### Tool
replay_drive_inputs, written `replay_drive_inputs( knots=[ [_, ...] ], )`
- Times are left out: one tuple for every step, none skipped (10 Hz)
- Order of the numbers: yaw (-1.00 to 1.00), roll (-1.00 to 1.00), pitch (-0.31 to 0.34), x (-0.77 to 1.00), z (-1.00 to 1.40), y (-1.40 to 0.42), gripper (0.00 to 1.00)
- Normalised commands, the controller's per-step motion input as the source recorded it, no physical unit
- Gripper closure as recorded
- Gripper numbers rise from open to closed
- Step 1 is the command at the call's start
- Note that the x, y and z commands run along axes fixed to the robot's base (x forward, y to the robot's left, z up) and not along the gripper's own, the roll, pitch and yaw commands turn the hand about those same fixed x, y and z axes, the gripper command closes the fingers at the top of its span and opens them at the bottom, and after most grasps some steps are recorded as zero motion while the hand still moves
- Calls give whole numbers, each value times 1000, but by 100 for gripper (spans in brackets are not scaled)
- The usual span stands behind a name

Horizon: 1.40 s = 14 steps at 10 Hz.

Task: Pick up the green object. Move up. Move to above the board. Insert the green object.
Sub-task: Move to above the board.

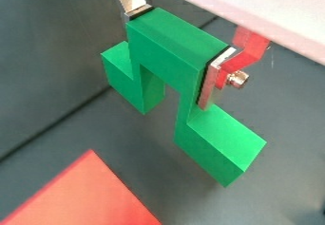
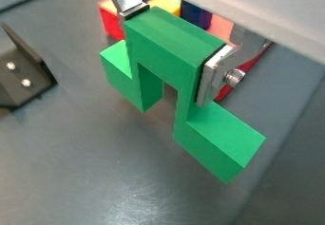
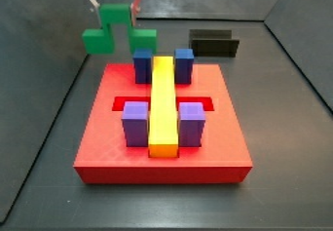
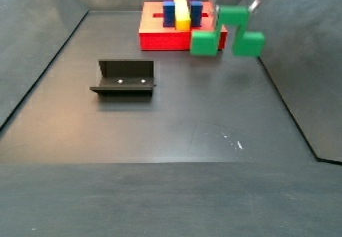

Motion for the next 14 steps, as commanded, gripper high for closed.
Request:
replay_drive_inputs(
  knots=[
    [0,0,0,0,1400,0,100],
    [-2,-3,49,-19,1400,6,100],
    [-4,-17,56,-45,1400,3,100],
    [-5,-59,26,-16,1400,0,100],
    [-10,-67,67,51,1400,5,100],
    [-12,-61,108,45,875,1,100],
    [-10,-54,95,31,483,4,100],
    [-8,-54,59,40,238,4,100],
    [-73,-25,371,852,351,-1400,100],
    [-50,39,403,856,309,-1400,100],
    [-6,99,434,914,293,-1400,100],
    [-7,35,384,1020,312,-1400,100],
    [2,29,283,990,336,-1400,100],
    [6,61,182,465,162,-674,100]
  ],
)
